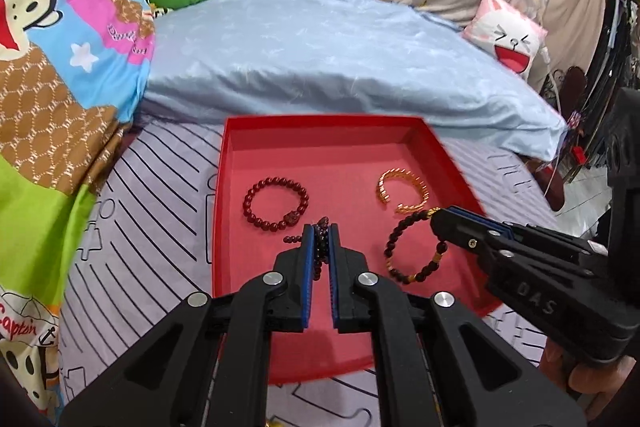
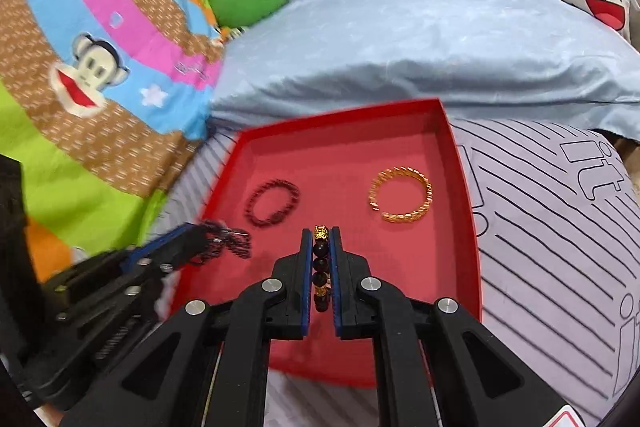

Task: Organize jewelry
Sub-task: 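Carry both bracelets into the red tray and open both tools, then lift both open tools out of the tray back toward the remaining jewelry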

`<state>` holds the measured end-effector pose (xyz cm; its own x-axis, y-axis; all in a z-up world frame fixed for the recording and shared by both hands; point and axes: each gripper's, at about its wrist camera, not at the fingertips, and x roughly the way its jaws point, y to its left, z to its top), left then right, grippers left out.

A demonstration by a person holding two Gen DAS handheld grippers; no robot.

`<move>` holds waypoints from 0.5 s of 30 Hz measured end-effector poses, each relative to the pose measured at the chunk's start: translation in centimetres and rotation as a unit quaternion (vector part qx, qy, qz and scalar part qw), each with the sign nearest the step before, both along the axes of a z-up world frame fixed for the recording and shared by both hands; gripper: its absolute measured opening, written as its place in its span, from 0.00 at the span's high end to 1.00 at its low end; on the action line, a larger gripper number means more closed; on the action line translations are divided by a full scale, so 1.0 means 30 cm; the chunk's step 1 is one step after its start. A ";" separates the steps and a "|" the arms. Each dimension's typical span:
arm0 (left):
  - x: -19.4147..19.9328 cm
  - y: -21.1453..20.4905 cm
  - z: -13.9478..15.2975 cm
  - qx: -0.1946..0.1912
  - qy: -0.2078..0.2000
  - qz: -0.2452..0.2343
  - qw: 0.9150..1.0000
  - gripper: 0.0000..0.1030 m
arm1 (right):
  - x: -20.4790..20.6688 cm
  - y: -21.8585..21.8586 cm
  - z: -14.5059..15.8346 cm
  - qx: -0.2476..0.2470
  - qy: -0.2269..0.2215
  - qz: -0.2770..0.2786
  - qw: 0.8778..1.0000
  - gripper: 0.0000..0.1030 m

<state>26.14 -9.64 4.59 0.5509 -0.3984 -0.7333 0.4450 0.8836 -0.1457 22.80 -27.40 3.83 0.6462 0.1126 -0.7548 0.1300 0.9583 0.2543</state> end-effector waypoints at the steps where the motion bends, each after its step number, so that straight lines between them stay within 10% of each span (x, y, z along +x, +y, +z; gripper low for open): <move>1: 0.010 -0.004 -0.018 0.005 0.003 0.003 1.000 0.94 | 0.009 -0.003 -0.015 -0.009 0.006 -0.003 1.000 0.93; 8: 0.040 -0.028 -0.089 0.031 -0.003 0.018 0.999 0.90 | 0.018 -0.058 -0.081 -0.061 0.022 -0.032 0.997 0.91; 15: 0.011 -0.053 -0.049 0.056 -0.046 0.028 0.997 0.56 | -0.038 -0.060 -0.021 -0.071 -0.002 -0.037 0.997 0.77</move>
<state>26.47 -11.24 3.13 0.6374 -0.2837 -0.7164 0.4008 0.9162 -0.0063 21.67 -29.21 3.21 0.6525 -0.0436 -0.7566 0.2007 0.9726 0.1170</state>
